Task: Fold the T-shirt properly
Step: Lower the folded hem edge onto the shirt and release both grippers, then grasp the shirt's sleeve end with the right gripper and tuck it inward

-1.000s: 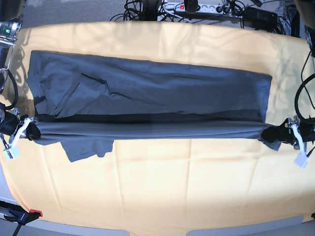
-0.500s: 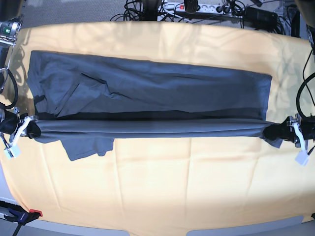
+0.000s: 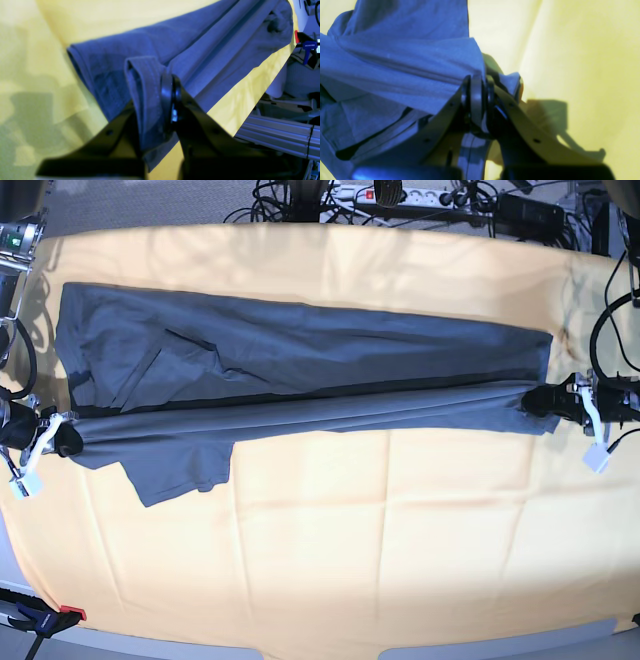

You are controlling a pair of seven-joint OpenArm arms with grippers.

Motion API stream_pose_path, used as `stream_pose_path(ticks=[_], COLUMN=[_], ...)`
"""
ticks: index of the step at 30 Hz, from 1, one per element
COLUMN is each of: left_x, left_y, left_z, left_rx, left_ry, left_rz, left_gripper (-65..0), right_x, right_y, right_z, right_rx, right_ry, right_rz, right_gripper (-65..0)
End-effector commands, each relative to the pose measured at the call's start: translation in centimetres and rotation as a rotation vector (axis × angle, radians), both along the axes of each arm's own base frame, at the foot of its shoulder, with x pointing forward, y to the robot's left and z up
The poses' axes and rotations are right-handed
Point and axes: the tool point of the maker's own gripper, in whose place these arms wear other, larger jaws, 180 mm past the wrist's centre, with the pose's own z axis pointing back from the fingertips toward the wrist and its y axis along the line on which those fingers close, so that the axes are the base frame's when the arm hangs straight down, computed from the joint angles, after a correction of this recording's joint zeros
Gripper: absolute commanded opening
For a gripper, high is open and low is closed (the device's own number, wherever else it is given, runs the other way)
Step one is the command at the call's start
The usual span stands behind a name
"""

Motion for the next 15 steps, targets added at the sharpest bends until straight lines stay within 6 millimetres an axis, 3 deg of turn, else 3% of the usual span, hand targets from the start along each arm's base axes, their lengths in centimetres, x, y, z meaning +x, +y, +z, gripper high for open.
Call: stream_pose_path(ticks=[1,4,6,8,9,11,15], left_x=[0.7,0.7,0.7,0.7,0.7,0.7,0.1], left_y=[1.0,1.0,1.0,1.0,1.0,0.9,0.6], left_z=[1.8,1.8,1.8,1.7,1.7,1.6,0.8], left_rx=[0.020,0.020,0.020,0.020,0.020,0.016,0.004], left_ry=[-0.047,-0.047,-0.046,-0.046,-0.045,-0.040,-0.006], left_rz=[0.000,0.000,0.001,0.001,0.001,0.005,0.016], left_gripper=[-65.0,-65.0,-63.0,-43.3,-33.3,-20.5,-18.7], right_x=[0.8,0.9,1.0,1.3,1.5,2.2,3.7], right_y=[-1.5,-1.5,-1.4,-1.3,-1.1,-0.8,-0.1], right_z=[2.1,2.2,2.4,2.9,3.3,4.5,7.2], right_rx=[-0.038,-0.036,-0.025,-0.009,0.005,0.031,0.105], right_ry=[-0.047,-0.050,-0.059,-0.072,-0.085,-0.118,-0.198], right_rz=[-0.014,-0.014,-0.013,-0.012,-0.011,-0.009,-0.007], right_gripper=[-65.0,-65.0,-47.5,-26.7,-20.8,-18.4,-18.4])
